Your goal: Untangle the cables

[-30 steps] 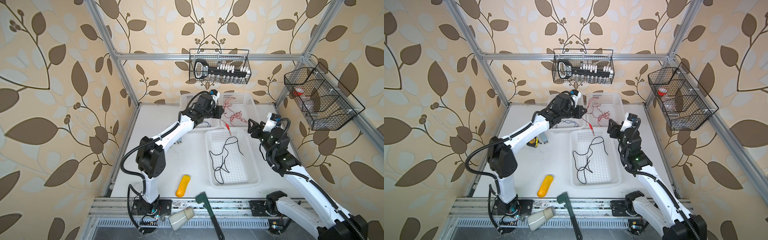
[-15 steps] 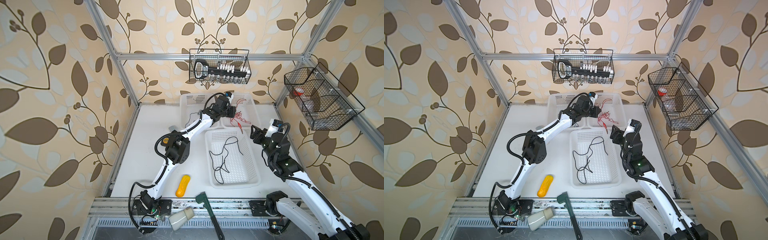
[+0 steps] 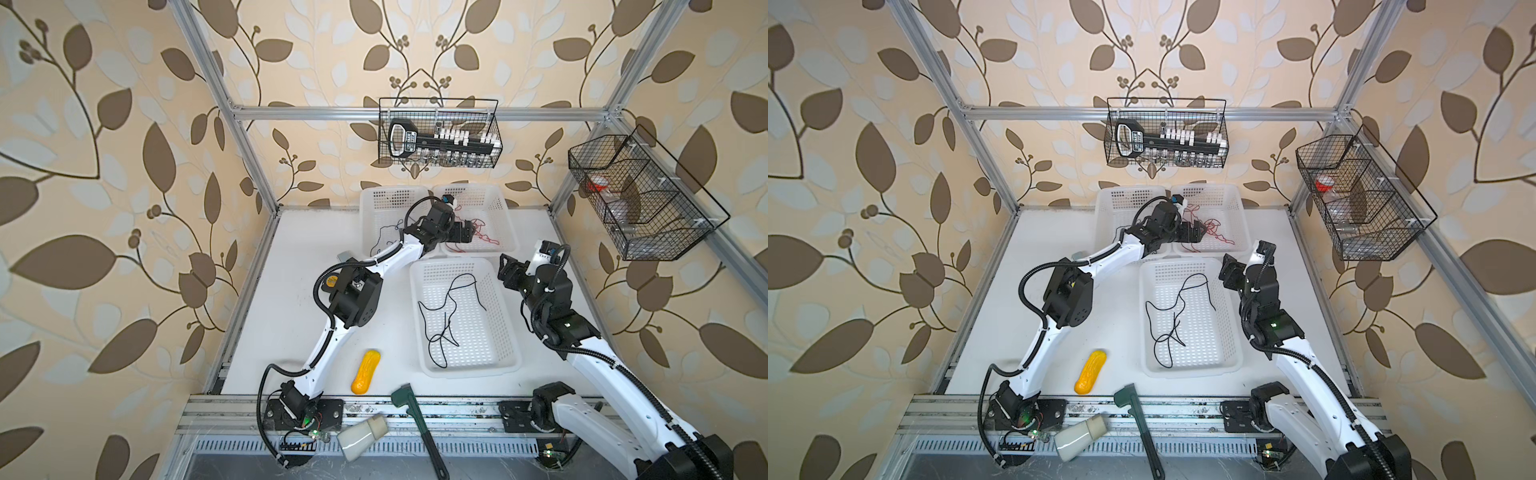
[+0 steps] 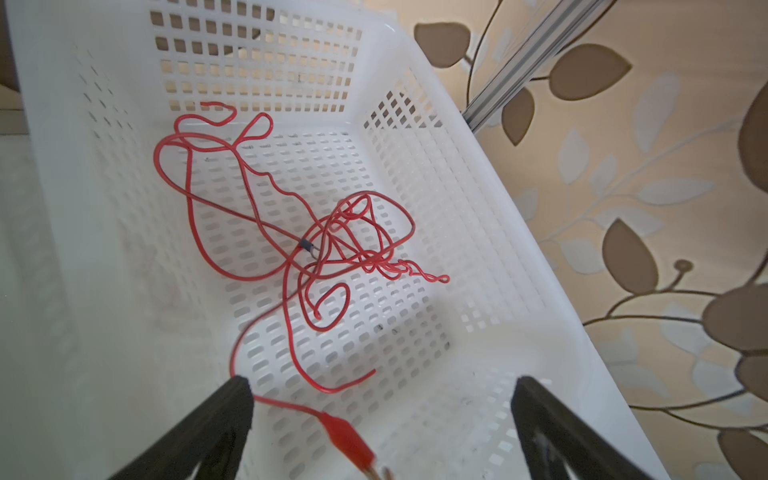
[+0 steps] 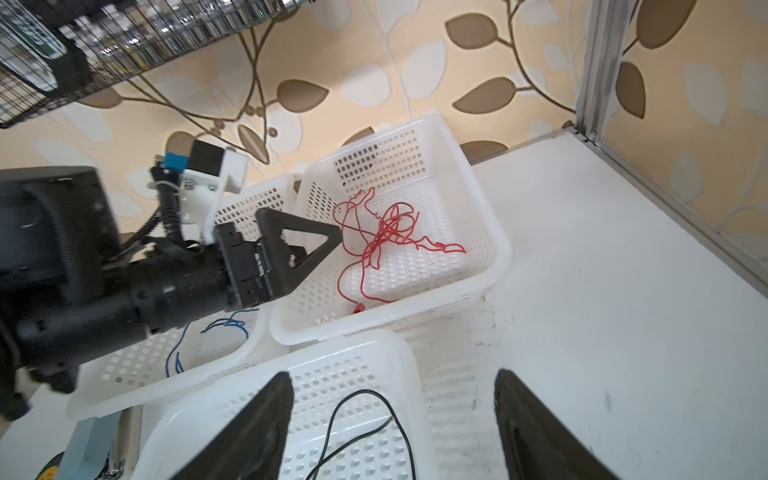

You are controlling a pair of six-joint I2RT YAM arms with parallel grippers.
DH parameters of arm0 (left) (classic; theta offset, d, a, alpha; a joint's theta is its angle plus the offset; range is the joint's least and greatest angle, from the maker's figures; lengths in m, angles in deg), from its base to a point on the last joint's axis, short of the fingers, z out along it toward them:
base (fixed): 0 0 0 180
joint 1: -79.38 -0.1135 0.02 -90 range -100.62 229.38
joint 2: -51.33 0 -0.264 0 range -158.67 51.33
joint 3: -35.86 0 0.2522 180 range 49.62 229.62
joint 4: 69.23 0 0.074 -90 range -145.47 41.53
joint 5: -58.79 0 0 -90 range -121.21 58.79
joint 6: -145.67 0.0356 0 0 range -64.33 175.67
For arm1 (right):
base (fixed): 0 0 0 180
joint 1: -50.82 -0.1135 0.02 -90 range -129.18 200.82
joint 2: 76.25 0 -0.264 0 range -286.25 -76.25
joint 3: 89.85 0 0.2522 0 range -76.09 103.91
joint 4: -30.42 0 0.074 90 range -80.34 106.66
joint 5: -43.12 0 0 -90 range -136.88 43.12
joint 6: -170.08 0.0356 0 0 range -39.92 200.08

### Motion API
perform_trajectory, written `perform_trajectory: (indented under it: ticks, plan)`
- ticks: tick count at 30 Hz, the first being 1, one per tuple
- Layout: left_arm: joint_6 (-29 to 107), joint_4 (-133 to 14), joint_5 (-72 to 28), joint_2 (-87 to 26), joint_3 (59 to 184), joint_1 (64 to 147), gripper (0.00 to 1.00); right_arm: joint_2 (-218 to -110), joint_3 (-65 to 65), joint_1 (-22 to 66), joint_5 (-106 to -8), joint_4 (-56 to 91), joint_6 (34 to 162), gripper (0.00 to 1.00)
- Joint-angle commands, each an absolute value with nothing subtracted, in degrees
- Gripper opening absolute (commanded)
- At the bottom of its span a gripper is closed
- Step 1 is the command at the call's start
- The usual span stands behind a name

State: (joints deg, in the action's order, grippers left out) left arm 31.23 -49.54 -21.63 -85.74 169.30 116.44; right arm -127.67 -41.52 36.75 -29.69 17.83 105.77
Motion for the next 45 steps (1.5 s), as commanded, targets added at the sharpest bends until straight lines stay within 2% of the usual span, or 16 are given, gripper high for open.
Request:
perform_trajectory:
  ticks: [1, 5, 7, 10, 14, 20, 24, 26, 27, 29, 32, 33, 34, 40, 45]
  plan:
    - [34.71, -53.55, -20.86, -76.19, 159.53, 116.01, 0.99, -129.5, -43.76, 37.15, -24.56, 18.06, 104.64, 0.78]
    - [38.13, -58.97, -21.18, -66.34, 147.95, 116.33, 0.99, -132.34, -44.78, 37.89, -19.71, 19.03, 102.4, 0.81]
    - [39.88, -58.83, -22.52, -61.96, 143.74, 116.6, 0.99, -133.87, -45.47, 39.97, -20.81, 19.76, 101.55, 0.82]
    - [41.04, -60.57, -26.0, -54.71, 135.41, 116.74, 0.99, -135.84, -50.1, 41.65, -21.46, 28.36, 97.42, 0.84]
    - [42.83, -58.84, -34.1, -45.06, 125.78, 116.76, 0.99, -136.95, -53.25, 42.85, -22.11, 36.38, 91.63, 0.85]
    - [45.21, -53.65, -51.02, -30.51, 111.41, 116.3, 0.99, -141.38, -62.62, 42.68, -21.67, 56.57, 85.69, 0.85]
    - [45.06, -52.95, -57.3, -21.34, 101.77, 112.28, 0.99, -145.97, -63.38, 41.63, -20.18, 65.44, 79.04, 0.86]
    - [44.56, -53.63, -60.2, -17.64, 97.25, 109.31, 0.99, -148.72, -64.49, 43.14, -22.07, 69.48, 80.65, 0.86]
    - [44.68, -54.3, -61.27, -15.86, 94.72, 107.67, 0.99, -150.89, -65.6, 44.02, -23.92, 74.87, 80.38, 0.88]
    - [45.94, -56.73, -65.44, -12.96, 89.67, 105.05, 0.99, -149.76, -65.2, 45.86, -26.14, 71.56, 82.74, 1.0]
    - [49.0, -65.84, -70.71, -11.14, 81.05, 101.63, 0.99, -152.03, -66.45, 46.14, -28.19, 75.87, 81.87, 1.0]
    - [49.5, -69.14, -71.56, -11.28, 78.58, 100.32, 0.99, -154.58, -68.1, 45.94, -28.42, 82.09, 80.79, 1.0]
    - [49.52, -71.33, -71.43, -11.53, 76.99, 98.87, 0.99, -154.69, -68.71, 44.94, -26.23, 83.1, 80.4, 1.0]
    - [53.01, -84.92, -69.78, -16.01, 69.88, 92.91, 0.99, -153.62, -68.13, 45.23, -24.45, 80.21, 82.26, 1.0]
    - [51.99, -96.09, -61.72, -19.07, 65.45, 86.47, 0.99, -153.98, -68.17, 45.52, -25.12, 80.98, 82.15, 1.0]
